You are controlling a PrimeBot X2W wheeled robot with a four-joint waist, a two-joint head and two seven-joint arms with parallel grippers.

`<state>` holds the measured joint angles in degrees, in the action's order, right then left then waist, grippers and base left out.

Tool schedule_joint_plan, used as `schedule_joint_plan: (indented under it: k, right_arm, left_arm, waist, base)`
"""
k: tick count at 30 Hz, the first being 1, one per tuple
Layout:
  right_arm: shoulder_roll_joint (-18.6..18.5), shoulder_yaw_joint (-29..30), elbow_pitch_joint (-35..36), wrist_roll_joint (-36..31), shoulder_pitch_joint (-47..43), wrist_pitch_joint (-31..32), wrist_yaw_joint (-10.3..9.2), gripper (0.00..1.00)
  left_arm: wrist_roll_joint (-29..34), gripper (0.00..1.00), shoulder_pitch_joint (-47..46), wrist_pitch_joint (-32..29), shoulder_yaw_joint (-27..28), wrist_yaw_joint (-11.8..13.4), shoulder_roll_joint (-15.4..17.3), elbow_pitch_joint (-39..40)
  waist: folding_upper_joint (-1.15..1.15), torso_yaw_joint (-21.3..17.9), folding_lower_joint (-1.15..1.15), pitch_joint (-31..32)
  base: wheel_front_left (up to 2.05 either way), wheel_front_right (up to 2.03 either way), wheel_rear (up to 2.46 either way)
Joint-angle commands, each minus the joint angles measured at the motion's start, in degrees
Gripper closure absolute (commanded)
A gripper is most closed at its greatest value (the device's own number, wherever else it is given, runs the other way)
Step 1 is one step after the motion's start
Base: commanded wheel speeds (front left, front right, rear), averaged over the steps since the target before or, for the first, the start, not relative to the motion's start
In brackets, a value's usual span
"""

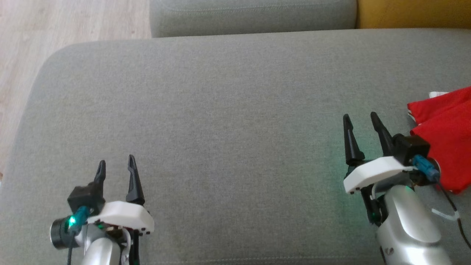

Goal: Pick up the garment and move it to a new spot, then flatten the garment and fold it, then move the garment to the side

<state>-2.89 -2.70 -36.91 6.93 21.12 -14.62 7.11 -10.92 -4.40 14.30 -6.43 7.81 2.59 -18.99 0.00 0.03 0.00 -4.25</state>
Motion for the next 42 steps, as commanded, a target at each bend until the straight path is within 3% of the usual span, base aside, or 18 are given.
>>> schedule_joint_plan:
  k: [1,3,4,10,42]
  right_arm:
    - [0.01,-1.65,1.88,0.67,0.44,-0.38,0.37,0.0]
    - [0.01,-1.87,2.04,1.05,0.06,-0.38,0.37,0.0]
    - [0.03,-0.5,-0.1,0.74,-0.99,0.01,0.0,1.0]
    - [0.23,-0.13,-2.54,1.85,-3.28,0.53,-0.01,1.0]
    - [0.17,2.11,4.28,23.61,-6.51,5.74,0.09,1.0]
  left_arm:
    - [-0.61,0.0,-1.03,0.7,2.35,-0.34,0.29,2.5]
    - [-1.94,0.0,-0.39,0.7,2.88,-1.67,0.29,2.91]
    - [-2.03,1.0,1.01,-0.03,0.52,-1.74,-0.04,0.59]
    - [-3.16,1.0,2.09,-0.6,0.23,-1.96,-0.18,-2.42]
    - [-23.48,1.0,1.17,-5.77,3.45,-5.42,-0.06,-0.41]
  waist:
    - [0.0,-0.24,0.0,0.49]
    - [0.0,-0.57,0.0,0.9]
    - [0.0,-0.51,0.0,0.89]
    - [0.0,-0.48,0.0,1.0]
    - [0.0,-0.37,0.0,1.8]
  base:
    - [0.0,0.0,0.0]
    - [0.0,0.0,0.0]
    - [0.0,0.0,0.0]
    - [0.0,0.0,0.0]
    - [0.0,0.0,0.0]
